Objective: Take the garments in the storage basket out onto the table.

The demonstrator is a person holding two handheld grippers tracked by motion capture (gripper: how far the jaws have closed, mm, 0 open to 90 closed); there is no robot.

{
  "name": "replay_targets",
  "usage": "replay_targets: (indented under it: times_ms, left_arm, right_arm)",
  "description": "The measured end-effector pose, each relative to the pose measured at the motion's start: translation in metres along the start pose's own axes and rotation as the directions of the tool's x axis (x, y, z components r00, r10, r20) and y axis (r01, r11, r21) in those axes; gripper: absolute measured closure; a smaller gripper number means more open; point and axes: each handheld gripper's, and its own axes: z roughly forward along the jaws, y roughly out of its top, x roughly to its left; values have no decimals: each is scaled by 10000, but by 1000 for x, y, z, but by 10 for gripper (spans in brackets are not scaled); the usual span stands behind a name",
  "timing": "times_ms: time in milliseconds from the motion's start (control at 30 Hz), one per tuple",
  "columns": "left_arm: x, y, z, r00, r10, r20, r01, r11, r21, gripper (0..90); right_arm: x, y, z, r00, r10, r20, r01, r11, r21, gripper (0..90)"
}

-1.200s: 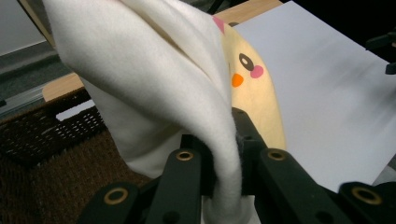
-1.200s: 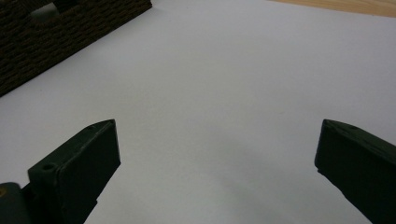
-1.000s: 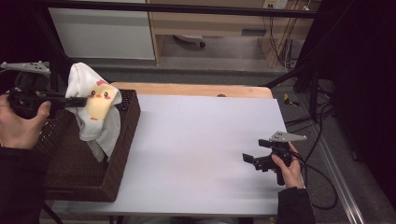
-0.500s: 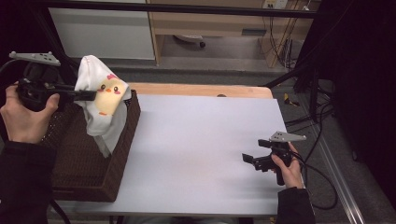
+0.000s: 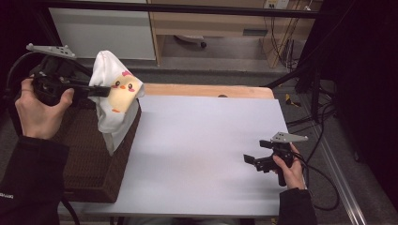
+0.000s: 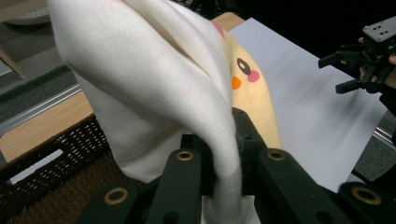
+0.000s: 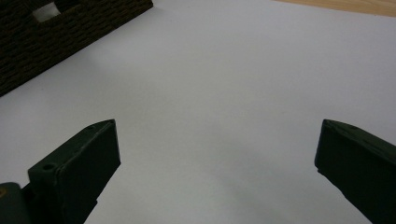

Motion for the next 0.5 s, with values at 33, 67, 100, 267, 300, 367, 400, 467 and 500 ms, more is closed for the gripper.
replay_targets:
  times_ms: [33,67,100,267,300,367,400,467,500]
  left_arm:
    - [0,0,0,10000,0,0,0,10000,0,823]
    - [-1,2,1,10000,14,20,-14,10000,0,823]
    - [-2,4,1,10000,20,35,-20,10000,0,823]
    - [-9,11,8,9998,148,153,-149,9998,90,823]
    - [-9,11,8,9998,148,153,-149,9998,90,823]
    - [-11,14,11,9996,170,205,-172,9998,117,823]
    - [-13,17,14,9995,215,248,-218,9996,151,823]
    - [-15,19,15,9993,254,259,-258,9995,169,823]
    - [-16,20,16,9992,261,287,-266,9995,158,823]
  right_arm:
    - [0,0,0,10000,0,0,0,10000,0,7]
    - [0,0,0,10000,0,6,0,10000,-8,7]
    - [0,0,0,10000,-1,10,1,10000,8,7]
    - [0,0,0,10000,25,1,-25,10000,12,7]
    - [0,0,0,10000,25,1,-25,10000,12,7]
    - [0,0,0,10000,7,-10,-7,10000,5,7]
    - [0,0,0,10000,13,-7,-13,10000,10,7]
    - [0,0,-1,10000,39,-6,-39,10000,16,7]
    - [0,0,-1,10000,39,-6,-39,10000,16,7]
